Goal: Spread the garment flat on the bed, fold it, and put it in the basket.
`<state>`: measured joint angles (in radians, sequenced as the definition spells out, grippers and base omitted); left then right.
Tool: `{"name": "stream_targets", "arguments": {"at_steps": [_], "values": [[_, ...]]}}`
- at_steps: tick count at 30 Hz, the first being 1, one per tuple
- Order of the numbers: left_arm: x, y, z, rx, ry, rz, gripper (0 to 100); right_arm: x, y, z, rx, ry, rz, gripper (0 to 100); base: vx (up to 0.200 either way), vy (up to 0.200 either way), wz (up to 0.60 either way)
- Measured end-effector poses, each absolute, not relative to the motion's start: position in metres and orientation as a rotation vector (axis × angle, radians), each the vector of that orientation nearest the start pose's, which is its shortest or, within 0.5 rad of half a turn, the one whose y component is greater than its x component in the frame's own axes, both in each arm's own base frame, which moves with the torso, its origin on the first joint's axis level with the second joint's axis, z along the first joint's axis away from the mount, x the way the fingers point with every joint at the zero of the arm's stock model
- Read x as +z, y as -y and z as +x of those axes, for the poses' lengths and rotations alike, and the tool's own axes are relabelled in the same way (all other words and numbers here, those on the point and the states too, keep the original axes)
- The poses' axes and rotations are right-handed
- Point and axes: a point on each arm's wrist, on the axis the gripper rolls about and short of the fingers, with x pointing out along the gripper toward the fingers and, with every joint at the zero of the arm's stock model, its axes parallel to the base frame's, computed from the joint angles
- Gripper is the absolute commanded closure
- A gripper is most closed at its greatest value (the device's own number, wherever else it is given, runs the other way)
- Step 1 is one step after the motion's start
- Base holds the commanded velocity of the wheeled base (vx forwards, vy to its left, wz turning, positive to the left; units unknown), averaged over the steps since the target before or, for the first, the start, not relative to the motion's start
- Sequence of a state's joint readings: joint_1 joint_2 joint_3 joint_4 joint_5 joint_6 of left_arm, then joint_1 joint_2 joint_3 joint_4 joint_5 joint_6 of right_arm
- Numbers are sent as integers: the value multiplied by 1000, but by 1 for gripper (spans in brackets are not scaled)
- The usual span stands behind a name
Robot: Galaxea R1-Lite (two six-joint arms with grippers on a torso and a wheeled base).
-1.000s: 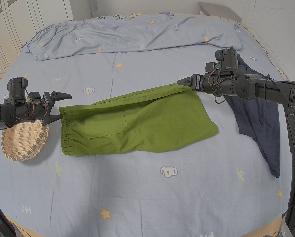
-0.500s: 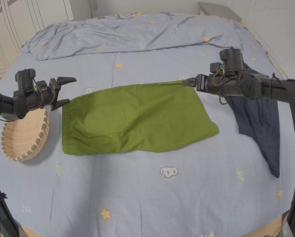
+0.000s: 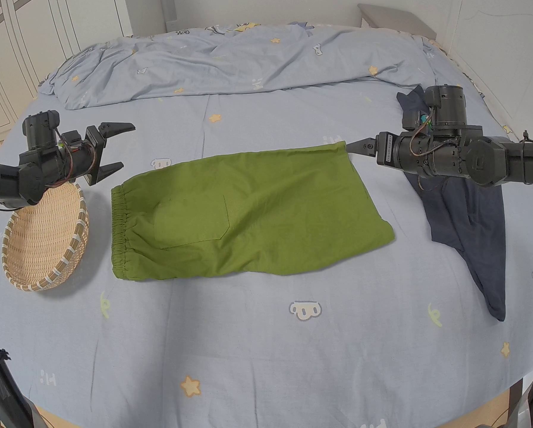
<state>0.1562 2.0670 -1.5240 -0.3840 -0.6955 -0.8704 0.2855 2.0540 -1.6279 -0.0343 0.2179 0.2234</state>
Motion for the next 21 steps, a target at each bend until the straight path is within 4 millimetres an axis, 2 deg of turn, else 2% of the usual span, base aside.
{"name": "stream_targets", "arguments": {"at_steps": [3, 5, 13, 17, 21], "values": [[231, -51, 408, -442, -369, -908, 0, 222, -122, 400, 449, -443, 208, 0, 0, 0, 0], [229, -50, 394, -433, -383, -906, 0, 221, -120, 395, 447, -450, 215, 0, 0, 0, 0], [189, -45, 339, -395, -468, -823, 0, 220, -112, 372, 421, -503, 273, 0, 0, 0, 0], [173, -42, 323, -394, -480, -763, 0, 219, -98, 366, 385, -531, 308, 0, 0, 0, 0], [163, -39, 317, -369, -488, -707, 0, 220, -90, 363, 378, -539, 325, 0, 0, 0, 0]]}}
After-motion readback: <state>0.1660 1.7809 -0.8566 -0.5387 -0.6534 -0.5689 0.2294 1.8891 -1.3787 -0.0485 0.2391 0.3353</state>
